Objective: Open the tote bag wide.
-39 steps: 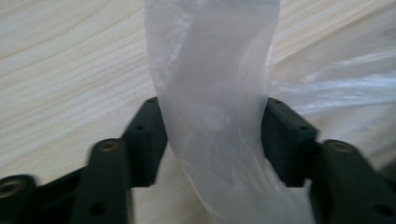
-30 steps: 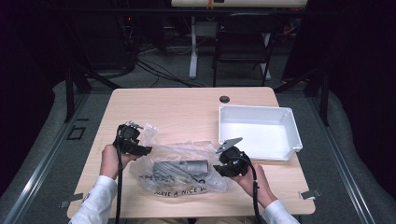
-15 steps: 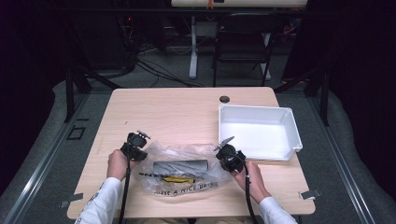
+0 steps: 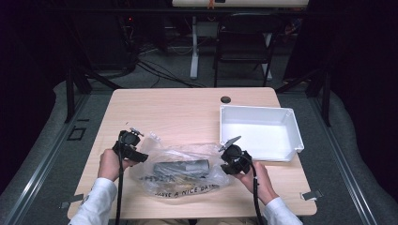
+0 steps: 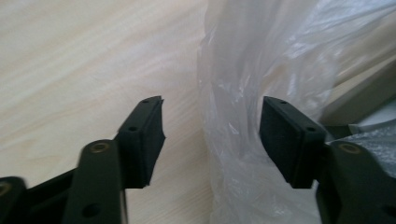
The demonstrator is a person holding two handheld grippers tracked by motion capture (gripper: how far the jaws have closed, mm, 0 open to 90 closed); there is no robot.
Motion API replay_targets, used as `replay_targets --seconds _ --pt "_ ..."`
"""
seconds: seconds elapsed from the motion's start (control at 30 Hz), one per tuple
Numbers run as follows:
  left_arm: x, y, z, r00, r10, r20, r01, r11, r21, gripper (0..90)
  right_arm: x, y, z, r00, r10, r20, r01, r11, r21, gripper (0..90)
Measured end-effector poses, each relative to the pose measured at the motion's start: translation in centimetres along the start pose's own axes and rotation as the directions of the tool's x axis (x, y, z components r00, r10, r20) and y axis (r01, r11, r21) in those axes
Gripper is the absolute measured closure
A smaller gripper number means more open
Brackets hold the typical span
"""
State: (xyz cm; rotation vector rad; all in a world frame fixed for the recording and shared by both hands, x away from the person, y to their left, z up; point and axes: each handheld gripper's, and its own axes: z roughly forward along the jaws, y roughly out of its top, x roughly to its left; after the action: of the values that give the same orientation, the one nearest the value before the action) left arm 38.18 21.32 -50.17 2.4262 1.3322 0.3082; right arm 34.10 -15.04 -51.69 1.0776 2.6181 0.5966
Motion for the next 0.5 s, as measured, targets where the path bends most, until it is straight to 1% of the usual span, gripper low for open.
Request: replay_targets --seconds 0.07,0.1,0.13,0.17,0.2,0.27,0.3,0.33,0.37,0.4,0.47,0.5 --pt "-0.4 0.0 -1.1 1.0 0.007 0.0 -0.007 0.9996 -0.028 33.8 0.1 -0.1 -0.5 1.0 -0.005 -0.002 0.005 1.0 -0.017 61.6" --pt "-0.6 -0.1 -1.6 1.0 0.008 -0.002 -0.008 0.999 -0.044 32.5 0.1 -0.1 -0.6 1.0 -0.003 -0.004 0.003 1.0 -0.022 61.2" --pt "-0.8 -0.2 -2.1 0.9999 0.015 -0.003 -0.015 0.9985 -0.053 31.3 0.1 -0.2 -0.9 1.0 -0.006 -0.004 0.006 1.0 -0.024 59.9" --pt "-1.0 -0.3 -2.5 0.9998 0.021 -0.004 -0.021 0.9978 -0.063 31.3 0.0 -0.2 -1.0 1.0 -0.003 -0.008 0.002 0.999 -0.038 58.7" --pt "-1.3 -0.5 -3.0 0.9997 0.02 -0.009 -0.021 0.9968 -0.077 30.7 0.0 -0.2 -1.2 1.0 -0.004 -0.009 0.004 0.999 -0.036 57.0" --pt "-1.8 -0.8 -3.9 0.9993 0.035 -0.009 -0.036 0.9946 -0.097 30.4 -0.1 -0.3 -1.5 0.9999 0.001 -0.012 -0.002 0.998 -0.056 56.2" --pt "-2.1 -1.0 -4.2 0.9991 0.043 -0.004 -0.043 0.9924 -0.115 30.5 -0.1 -0.4 -1.6 0.9999 0.0 -0.011 -0.001 0.998 -0.066 55.2" --pt "-2.6 -1.2 -4.6 0.9979 0.064 0.003 -0.063 0.9906 -0.122 30.7 -0.1 -0.4 -1.8 0.9999 -0.002 -0.013 0.001 0.997 -0.076 55.3" --pt "-3.0 -1.4 -4.8 0.9964 0.082 0.018 -0.079 0.9886 -0.128 30.7 -0.2 -0.4 -2.0 0.9999 -0.005 -0.013 0.004 0.996 -0.085 54.5" --pt "-3.6 -1.6 -4.9 0.9939 0.107 0.029 -0.102 0.9838 -0.148 30.7 -0.2 -0.4 -2.1 0.9999 -0.003 -0.012 0.002 0.996 -0.084 53.8" --pt "-4.7 -2.1 -4.9 0.9861 0.158 0.051 -0.149 0.9788 -0.14 30.8 -0.2 -0.4 -2.1 1.0 0.005 -0.006 -0.005 0.994 -0.107 53.1" --pt "-5.4 -2.4 -4.7 0.9811 0.184 0.061 -0.173 0.974 -0.146 30.5 -0.2 -0.4 -2.2 1.0 -0.001 -0.003 0.001 0.995 -0.099 52.1"
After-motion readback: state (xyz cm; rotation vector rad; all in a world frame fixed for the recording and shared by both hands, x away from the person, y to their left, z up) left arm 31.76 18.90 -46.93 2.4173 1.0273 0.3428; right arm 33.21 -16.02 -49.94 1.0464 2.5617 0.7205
